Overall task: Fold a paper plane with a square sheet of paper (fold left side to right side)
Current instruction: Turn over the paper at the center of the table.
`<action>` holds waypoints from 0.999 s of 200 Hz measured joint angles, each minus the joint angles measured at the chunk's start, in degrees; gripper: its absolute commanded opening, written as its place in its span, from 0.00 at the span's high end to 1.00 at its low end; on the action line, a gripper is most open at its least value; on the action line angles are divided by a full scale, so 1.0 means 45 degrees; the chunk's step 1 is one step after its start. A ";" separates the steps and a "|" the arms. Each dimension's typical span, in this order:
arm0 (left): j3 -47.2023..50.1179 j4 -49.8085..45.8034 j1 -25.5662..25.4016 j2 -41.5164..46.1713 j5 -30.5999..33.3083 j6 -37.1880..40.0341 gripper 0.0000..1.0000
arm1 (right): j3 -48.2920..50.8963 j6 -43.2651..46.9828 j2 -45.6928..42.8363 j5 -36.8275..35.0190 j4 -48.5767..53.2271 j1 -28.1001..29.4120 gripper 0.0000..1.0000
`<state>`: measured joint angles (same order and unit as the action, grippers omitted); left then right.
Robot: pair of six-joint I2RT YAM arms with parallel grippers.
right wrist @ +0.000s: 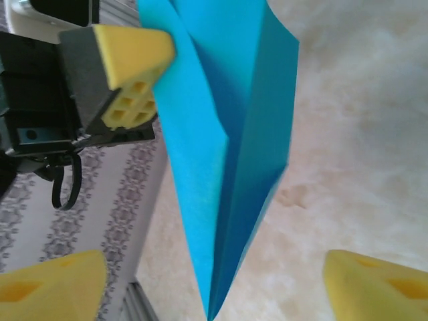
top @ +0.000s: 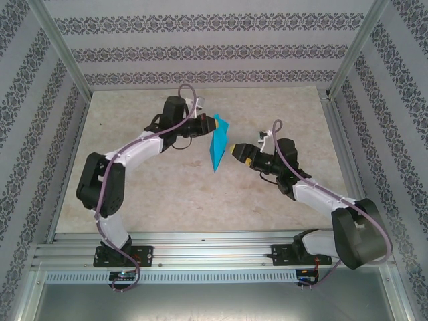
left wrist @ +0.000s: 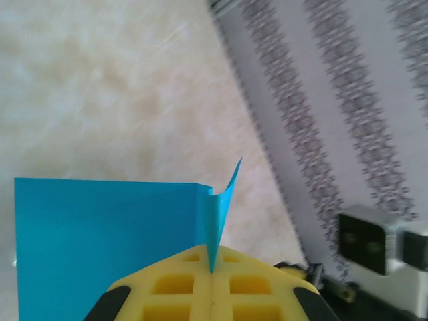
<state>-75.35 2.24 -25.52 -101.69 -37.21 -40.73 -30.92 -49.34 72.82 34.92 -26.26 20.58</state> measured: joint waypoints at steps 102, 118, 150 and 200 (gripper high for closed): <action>-0.0024 0.1569 0.0000 0.2089 0.0330 -0.1481 0.99 | -0.0369 -0.1166 0.0437 0.0272 -0.4114 0.1685 0.05; -0.0024 0.1715 0.0000 0.2132 0.0325 -0.1700 0.99 | -0.0554 -0.1467 0.0884 0.0287 -0.4439 0.1778 0.08; -0.0019 0.2040 0.0000 0.2322 0.0321 -0.2025 0.97 | -0.0724 -0.2040 0.1681 0.0340 -0.5197 0.1909 0.18; 0.0049 0.2487 0.0000 0.2409 0.0078 -0.2424 0.97 | -0.1117 -0.2875 0.2225 0.0743 -0.5906 0.1928 0.51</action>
<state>-75.13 13.43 -25.52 -90.85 -36.86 -51.64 -35.94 -62.28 82.83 38.26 -52.84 29.26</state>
